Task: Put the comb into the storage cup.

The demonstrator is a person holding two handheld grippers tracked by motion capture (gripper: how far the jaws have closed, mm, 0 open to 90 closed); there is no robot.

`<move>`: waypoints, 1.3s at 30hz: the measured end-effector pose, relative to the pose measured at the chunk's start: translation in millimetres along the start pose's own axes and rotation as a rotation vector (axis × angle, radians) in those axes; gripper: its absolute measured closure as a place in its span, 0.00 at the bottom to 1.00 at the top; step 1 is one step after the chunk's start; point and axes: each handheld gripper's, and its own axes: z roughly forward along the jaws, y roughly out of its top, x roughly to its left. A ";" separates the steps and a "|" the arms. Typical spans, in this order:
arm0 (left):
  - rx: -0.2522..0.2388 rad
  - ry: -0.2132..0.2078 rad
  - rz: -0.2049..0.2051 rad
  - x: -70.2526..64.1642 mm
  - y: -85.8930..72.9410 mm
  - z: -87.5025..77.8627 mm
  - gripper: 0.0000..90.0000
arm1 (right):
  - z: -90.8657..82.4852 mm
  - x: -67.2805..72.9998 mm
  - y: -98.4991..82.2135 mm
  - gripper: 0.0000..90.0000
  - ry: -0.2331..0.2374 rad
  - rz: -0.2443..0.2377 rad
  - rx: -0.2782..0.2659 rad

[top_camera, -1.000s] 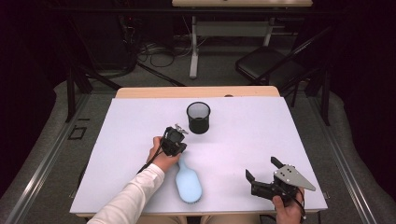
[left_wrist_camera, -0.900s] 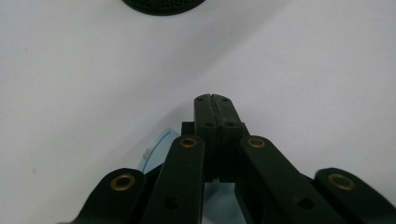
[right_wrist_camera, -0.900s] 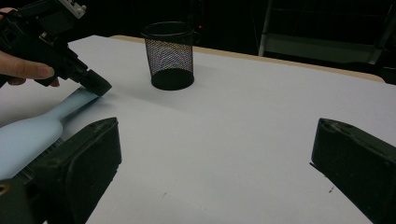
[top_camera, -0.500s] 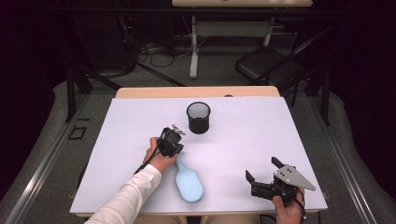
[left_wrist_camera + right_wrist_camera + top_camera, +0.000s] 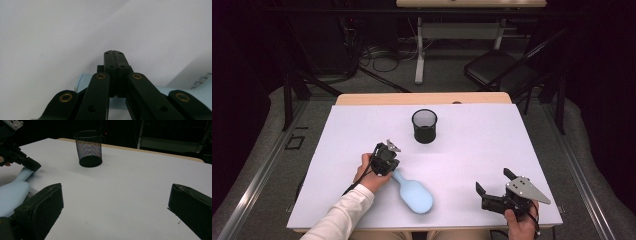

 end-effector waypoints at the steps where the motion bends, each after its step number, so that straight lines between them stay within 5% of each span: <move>1: -0.002 0.003 -0.001 0.4 -5.0 -3.0 1.00 | 0.1 0.0 0.0 0.00 0.000 -0.001 0.001; 39: -0.054 -0.028 -0.052 -2.1 -72.9 -40.2 1.00 | 3.5 0.9 -2.5 0.00 -0.009 0.000 0.011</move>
